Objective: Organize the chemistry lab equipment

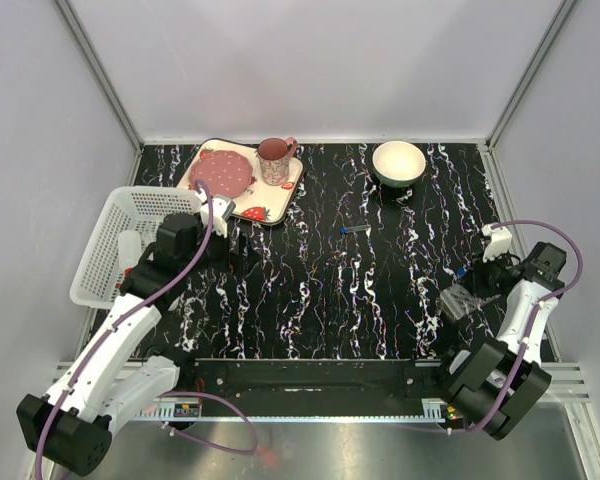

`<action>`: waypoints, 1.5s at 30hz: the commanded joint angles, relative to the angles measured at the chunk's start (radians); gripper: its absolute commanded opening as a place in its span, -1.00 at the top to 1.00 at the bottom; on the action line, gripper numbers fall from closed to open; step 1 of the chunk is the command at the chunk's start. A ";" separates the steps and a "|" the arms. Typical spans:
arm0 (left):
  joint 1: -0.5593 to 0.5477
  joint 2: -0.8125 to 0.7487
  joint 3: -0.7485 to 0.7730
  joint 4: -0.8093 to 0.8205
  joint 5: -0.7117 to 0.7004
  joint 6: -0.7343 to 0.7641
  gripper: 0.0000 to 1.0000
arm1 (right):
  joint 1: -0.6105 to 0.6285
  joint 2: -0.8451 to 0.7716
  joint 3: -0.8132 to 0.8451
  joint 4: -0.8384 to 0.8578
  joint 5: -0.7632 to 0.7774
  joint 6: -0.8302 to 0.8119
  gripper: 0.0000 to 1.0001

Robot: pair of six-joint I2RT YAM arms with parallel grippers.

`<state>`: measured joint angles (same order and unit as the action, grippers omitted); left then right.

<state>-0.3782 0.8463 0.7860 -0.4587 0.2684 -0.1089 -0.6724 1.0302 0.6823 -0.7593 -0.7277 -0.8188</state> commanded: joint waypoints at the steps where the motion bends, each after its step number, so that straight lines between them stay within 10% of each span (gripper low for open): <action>1: 0.004 -0.009 0.016 0.028 0.008 0.011 -0.98 | -0.003 0.021 0.026 -0.029 -0.036 -0.045 0.62; 33: 0.013 -0.004 0.021 0.025 0.025 0.012 -0.98 | 0.010 -0.015 0.029 -0.037 0.001 -0.077 0.10; 45: 0.061 0.082 0.016 0.101 0.368 -0.014 -0.97 | 0.011 -0.053 0.235 -0.135 -0.102 0.058 -0.17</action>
<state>-0.3222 0.9062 0.7860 -0.4492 0.4286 -0.1131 -0.6674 0.9871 0.8406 -0.8394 -0.7452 -0.8249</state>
